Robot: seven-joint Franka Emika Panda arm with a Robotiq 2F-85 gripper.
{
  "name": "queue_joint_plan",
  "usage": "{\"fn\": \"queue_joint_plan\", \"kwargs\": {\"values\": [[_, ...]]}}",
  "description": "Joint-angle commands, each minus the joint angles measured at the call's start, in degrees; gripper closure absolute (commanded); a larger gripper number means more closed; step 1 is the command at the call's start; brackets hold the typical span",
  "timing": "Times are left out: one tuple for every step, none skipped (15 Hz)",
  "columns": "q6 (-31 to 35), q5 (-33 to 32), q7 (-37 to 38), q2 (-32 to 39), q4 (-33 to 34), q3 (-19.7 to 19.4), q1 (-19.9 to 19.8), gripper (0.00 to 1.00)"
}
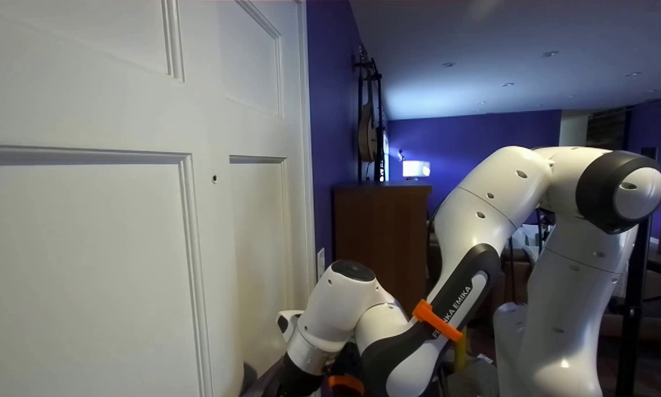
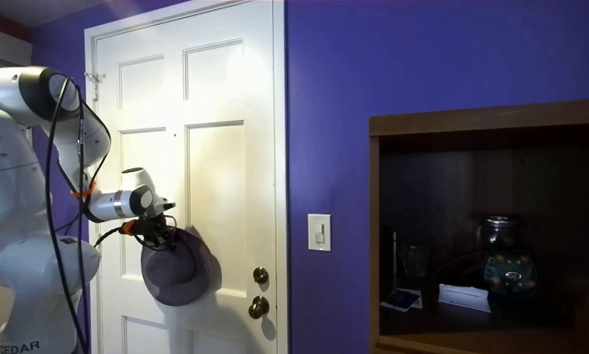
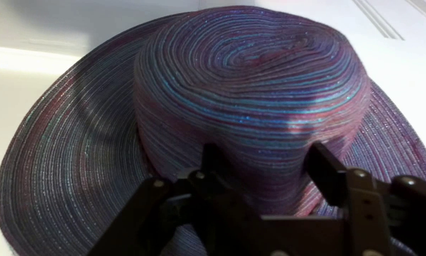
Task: Put the hat on the top of the shelf
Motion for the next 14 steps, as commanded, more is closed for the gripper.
{"fn": "queue_joint_plan", "kwargs": {"values": [[0.72,0.03,0.94,0.42,1.14,0.41,-0.28,0.63],[0.51,-0.32,1.25,-0.08,1.20,0.68,-0.57,0.69],[0.41,-0.37,1.26,-0.28,1.32,0.71,-0.58,0.77],[0.33,-0.52,1.40,-0.50,1.39,0.86,-0.70,0.83],[0.08,-0.90,1.69,-0.82,1.49,1.14,-1.05,0.91],[0.07,-1.26,2.11,-0.92,1.54,1.54,-1.46,0.97],[-0.06,-1.45,2.34,-1.19,1.53,1.77,-1.74,0.99],[-0.10,-1.56,2.50,-1.32,1.55,1.99,-1.99,1.00],[-0.20,-1.67,2.68,-1.46,1.62,2.20,-2.29,1.00],[-0.38,-1.89,2.89,-1.63,1.70,2.51,-2.69,1.00],[-0.51,-2.16,3.16,-1.82,1.76,2.87,-3.15,0.99],[-0.67,-2.34,3.29,-2.10,1.84,3.19,-3.57,0.99],[-0.77,-2.41,3.31,-2.34,1.89,3.50,-3.91,0.99],[-1.02,-2.53,3.45,-2.82,1.96,3.89,-4.37,0.99]]}}
